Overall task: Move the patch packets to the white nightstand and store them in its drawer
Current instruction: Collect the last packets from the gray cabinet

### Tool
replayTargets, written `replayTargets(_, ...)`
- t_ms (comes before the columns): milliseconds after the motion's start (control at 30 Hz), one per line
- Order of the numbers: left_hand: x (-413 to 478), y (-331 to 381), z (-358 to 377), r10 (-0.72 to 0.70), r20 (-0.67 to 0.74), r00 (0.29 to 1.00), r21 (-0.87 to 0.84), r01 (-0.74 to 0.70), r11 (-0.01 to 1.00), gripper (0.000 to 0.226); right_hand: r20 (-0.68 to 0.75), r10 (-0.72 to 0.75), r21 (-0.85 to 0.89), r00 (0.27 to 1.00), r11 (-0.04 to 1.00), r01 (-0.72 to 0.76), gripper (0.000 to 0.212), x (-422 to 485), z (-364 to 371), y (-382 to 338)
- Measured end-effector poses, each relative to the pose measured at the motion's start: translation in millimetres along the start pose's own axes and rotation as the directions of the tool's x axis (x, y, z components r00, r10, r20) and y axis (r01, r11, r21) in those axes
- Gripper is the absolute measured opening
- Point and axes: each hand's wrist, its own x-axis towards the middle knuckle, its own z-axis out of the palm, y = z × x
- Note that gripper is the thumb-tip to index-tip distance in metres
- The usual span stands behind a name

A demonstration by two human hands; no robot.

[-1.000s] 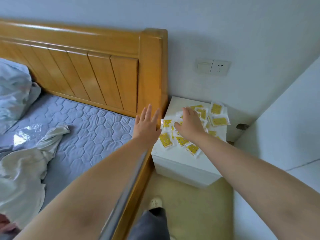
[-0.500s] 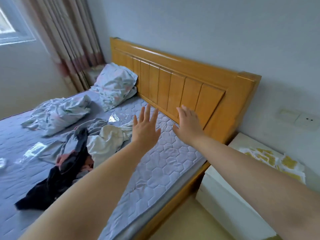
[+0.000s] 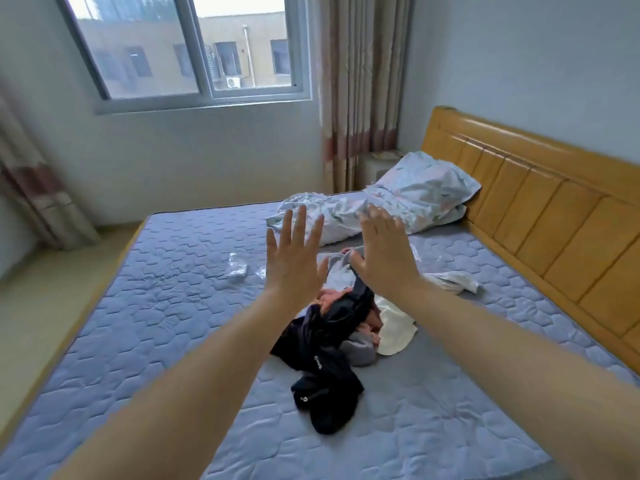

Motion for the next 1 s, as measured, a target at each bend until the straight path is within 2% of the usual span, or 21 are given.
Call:
replayTargets(167,-10.7,-130.2,-23.5,-0.153,-0.101,0.983,-0.008,0.153,0.988,0.075,-0.037,-0.13,0.063,0.991,0.989,0.132,0.063,64.1,20.2,-129.3)
replayTargets(500,-56.5,-305.1,-48.2,-0.404,-0.194,0.894,0.131,0.432,0.893,0.075,-0.076,-0.382,0.168,0.921,0.906,0.389,0.066,139.2,57.0,-309.1)
replayTargets(733,-126.5,-418.6,-75.0,-0.495,-0.187,0.849,0.14,0.521,0.842,0.076,-0.102,-0.472,0.229,0.876,0.846,0.482,0.066,131.7,68.6,-445.6)
replayTargets(1000,-248.1,-593.9,-134.5,-0.456,-0.156,0.876,0.222,0.481,0.848,0.076,-0.116,-0.444,0.304,0.888,0.836,0.457,0.063,98.6,75.2,-656.1)
